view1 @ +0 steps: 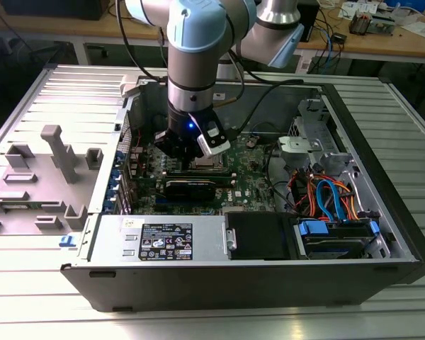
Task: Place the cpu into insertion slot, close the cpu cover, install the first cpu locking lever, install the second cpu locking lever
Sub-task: 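Install the second cpu locking lever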
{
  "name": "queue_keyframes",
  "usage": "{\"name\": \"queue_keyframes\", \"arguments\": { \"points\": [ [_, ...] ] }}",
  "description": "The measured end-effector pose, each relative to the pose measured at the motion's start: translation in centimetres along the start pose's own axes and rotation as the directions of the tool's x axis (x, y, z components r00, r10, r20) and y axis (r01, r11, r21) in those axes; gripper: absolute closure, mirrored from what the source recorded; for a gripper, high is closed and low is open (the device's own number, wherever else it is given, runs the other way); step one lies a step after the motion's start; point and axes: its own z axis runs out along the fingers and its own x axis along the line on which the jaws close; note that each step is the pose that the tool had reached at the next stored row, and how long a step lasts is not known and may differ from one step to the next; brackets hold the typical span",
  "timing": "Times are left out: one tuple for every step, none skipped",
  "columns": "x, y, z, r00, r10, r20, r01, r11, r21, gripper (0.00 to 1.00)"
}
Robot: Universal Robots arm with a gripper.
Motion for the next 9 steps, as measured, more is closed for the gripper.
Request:
{"name": "queue_keyframes", "arguments": {
  "points": [
    [0.00, 0.00, -0.05, 1.0000, 0.000, 0.0002, 0.000, 1.0000, -0.0002, 0.89],
    [0.01, 0.01, -0.12, 1.0000, 0.000, 0.0002, 0.000, 1.0000, -0.0002, 0.89],
    [0.01, 0.02, -0.23, 1.0000, 0.000, 0.0002, 0.000, 1.0000, -0.0003, 0.89],
    [0.02, 0.03, -0.42, 1.0000, 0.000, 0.0001, 0.000, 1.0000, -0.0002, 0.89],
    [0.03, 0.05, -0.66, 1.0000, 0.000, 0.0002, 0.000, 1.0000, -0.0002, 0.89],
    [0.05, 0.08, -1.00, 1.0000, 0.000, 0.0002, 0.000, 1.0000, -0.0002, 0.89],
    [0.07, 0.10, -1.31, 1.0000, 0.000, 0.0001, 0.000, 1.0000, -0.0002, 0.89],
    [0.09, 0.12, -1.70, 1.0000, 0.000, 0.0002, 0.000, 1.0000, -0.0002, 0.89],
    [0.11, 0.14, -2.05, 1.0000, 0.000, 0.0002, 0.000, 1.0000, -0.0003, 0.89]
  ]
}}
